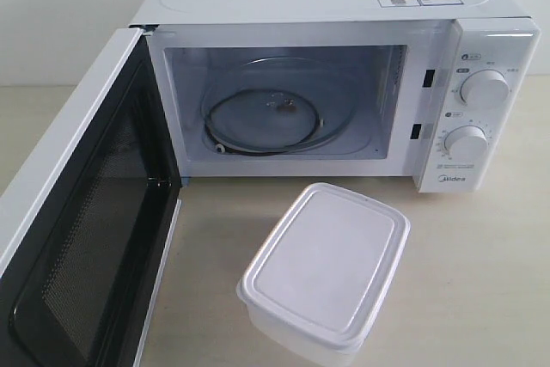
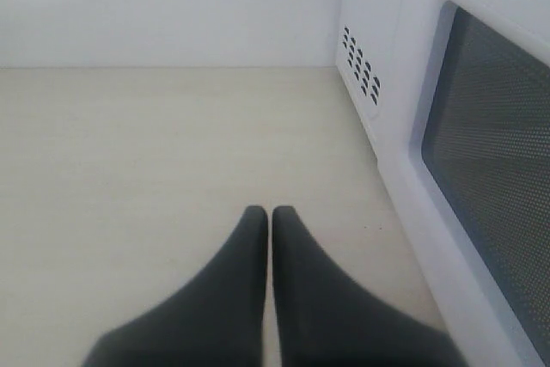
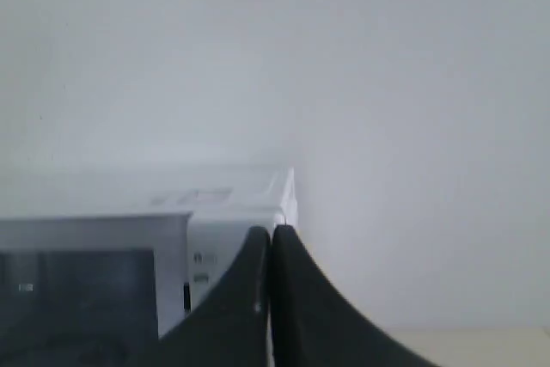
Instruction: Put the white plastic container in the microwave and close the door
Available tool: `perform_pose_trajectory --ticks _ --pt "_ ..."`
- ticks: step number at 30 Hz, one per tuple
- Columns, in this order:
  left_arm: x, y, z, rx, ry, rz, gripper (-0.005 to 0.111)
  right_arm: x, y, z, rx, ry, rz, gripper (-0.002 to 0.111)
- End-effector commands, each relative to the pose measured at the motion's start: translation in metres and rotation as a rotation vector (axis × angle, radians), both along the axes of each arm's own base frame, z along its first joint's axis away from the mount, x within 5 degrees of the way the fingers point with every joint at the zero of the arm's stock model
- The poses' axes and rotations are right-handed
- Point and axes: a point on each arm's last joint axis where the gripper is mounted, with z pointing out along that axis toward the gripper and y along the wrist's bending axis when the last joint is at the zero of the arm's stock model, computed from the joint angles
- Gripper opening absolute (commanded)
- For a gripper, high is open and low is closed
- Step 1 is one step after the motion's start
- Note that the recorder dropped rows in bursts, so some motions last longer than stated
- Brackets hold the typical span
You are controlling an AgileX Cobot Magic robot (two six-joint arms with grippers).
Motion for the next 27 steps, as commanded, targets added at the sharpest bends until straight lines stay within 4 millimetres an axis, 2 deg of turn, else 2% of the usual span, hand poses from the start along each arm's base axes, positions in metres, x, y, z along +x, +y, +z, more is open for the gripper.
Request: perform_pose_trajectory --ticks 1,3,5,10,12,15,22,27 --pt "0.0 0.0 -0.001 0.004 -0.005 0.002 0.004 -0.01 0.0 0.021 -0.041 -0.246 -0.021 0.0" --pt "0.0 0.0 -0.001 0.004 -0.005 0.002 0.004 -0.016 0.0 0.041 -0.069 -0.284 -0.034 0.0" --pt "0.0 0.0 -0.001 0.004 -0.005 0.002 0.004 -0.012 0.0 0.057 -0.089 -0.232 -0.041 0.0" --pt "0.0 0.0 -0.001 0.004 -0.005 0.002 0.004 0.016 -0.001 0.091 -0.124 -0.034 -0.045 0.0" --pt "0.0 0.0 -0.001 0.004 -0.005 0.002 0.004 0.032 -0.001 0.097 -0.118 0.019 -0.04 0.0" --pt "0.0 0.0 -0.001 0.004 -0.005 0.002 0.004 0.05 -0.002 0.097 -0.117 0.08 -0.037 0.0" --pt "0.0 0.0 -0.001 0.004 -0.005 0.002 0.004 0.073 -0.003 0.091 -0.077 0.118 -0.025 0.0" --pt "0.0 0.0 -0.001 0.004 -0.005 0.002 0.004 0.103 -0.004 0.074 0.004 0.214 -0.005 0.0"
